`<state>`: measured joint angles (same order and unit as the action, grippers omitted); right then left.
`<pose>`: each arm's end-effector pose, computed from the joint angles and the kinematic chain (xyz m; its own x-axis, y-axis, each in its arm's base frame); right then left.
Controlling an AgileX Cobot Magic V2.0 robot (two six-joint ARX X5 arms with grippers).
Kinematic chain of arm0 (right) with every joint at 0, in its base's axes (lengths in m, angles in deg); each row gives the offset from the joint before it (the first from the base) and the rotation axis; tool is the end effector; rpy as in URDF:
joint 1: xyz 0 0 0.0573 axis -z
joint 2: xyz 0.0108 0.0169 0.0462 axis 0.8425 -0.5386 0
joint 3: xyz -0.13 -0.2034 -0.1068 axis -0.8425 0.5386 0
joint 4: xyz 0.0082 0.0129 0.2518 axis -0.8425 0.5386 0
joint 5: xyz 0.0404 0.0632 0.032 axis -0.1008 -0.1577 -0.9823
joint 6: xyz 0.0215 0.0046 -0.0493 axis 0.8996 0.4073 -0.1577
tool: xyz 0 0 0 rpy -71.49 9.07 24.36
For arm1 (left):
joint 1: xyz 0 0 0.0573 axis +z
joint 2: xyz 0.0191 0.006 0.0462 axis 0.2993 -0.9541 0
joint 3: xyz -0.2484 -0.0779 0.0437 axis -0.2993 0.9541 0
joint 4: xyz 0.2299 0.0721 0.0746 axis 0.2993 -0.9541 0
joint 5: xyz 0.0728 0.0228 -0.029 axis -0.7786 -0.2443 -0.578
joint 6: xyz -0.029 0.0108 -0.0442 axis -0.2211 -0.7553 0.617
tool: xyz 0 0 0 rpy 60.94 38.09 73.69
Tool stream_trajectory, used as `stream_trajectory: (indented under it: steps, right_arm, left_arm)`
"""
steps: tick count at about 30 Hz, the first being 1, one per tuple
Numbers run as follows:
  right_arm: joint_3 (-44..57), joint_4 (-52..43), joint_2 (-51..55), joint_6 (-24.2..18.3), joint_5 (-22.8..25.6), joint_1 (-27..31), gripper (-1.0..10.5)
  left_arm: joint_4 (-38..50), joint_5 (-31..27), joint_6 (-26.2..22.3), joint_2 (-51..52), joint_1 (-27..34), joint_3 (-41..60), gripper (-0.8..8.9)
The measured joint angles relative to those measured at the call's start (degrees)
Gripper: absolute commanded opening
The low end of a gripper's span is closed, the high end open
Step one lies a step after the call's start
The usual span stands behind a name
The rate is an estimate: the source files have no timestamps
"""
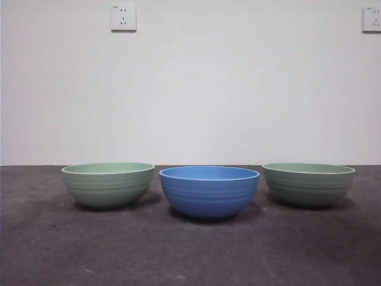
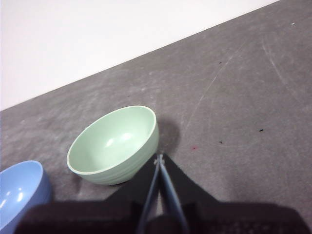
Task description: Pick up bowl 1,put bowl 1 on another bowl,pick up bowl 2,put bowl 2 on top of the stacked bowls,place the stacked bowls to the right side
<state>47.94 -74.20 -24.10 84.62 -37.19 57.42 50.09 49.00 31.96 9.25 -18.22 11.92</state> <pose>0.0958 0.0023 0.1531 0.9855 0.0800 -0.1495 -0.0260 0.9425 0.3331 0.0958 -0.0055 0.1559 0.9800 -0.1549 -0.1253 0.1193 0.9600 -0.2533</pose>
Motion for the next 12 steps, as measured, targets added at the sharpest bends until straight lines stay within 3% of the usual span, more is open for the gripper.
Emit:
stream_trajectory:
  steps: [5, 12]
  right_arm:
    - [-0.96, -0.52, -0.02, 4.26, -4.2, -0.02, -0.1]
    - [-9.92, 0.2, -3.63, 7.69, -4.44, -0.02, -0.1]
  left_arm:
    - [0.26, 1.81, 4.15, 0.0, 0.0, -0.04, -0.08]
    - [-1.81, 5.6, 7.93, -0.83, 0.0, -6.64, -0.07]
